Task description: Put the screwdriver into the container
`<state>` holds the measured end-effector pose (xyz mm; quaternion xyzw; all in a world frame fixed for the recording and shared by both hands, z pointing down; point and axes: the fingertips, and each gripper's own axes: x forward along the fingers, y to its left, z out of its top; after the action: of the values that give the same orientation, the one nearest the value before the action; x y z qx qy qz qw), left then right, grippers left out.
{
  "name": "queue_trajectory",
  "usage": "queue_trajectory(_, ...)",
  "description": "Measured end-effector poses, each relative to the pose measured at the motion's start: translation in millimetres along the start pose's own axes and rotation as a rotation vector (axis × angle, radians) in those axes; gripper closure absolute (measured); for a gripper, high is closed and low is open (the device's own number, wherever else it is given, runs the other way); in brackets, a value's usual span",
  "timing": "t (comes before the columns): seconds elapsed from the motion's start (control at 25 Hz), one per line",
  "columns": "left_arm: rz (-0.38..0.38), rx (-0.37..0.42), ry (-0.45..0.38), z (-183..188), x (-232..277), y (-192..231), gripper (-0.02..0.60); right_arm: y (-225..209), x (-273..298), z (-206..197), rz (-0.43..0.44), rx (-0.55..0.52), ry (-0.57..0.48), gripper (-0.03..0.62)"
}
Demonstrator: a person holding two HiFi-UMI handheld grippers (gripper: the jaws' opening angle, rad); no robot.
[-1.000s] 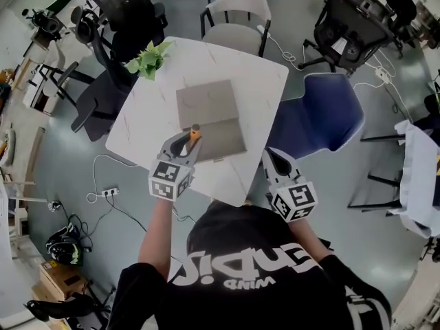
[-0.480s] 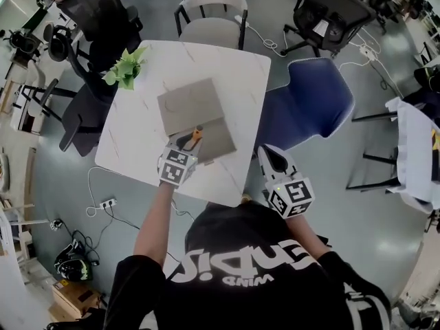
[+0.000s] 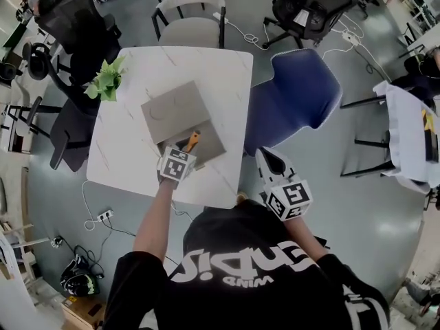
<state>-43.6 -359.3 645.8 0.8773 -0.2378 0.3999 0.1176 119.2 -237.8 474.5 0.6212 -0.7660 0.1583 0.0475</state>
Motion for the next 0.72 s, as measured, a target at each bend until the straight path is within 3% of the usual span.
queue_trajectory(0.72,-0.024,-0.053,0.136,-20,43,-7,0.466,-2,-5,-8,-0.023,0.019,0.027,0.582)
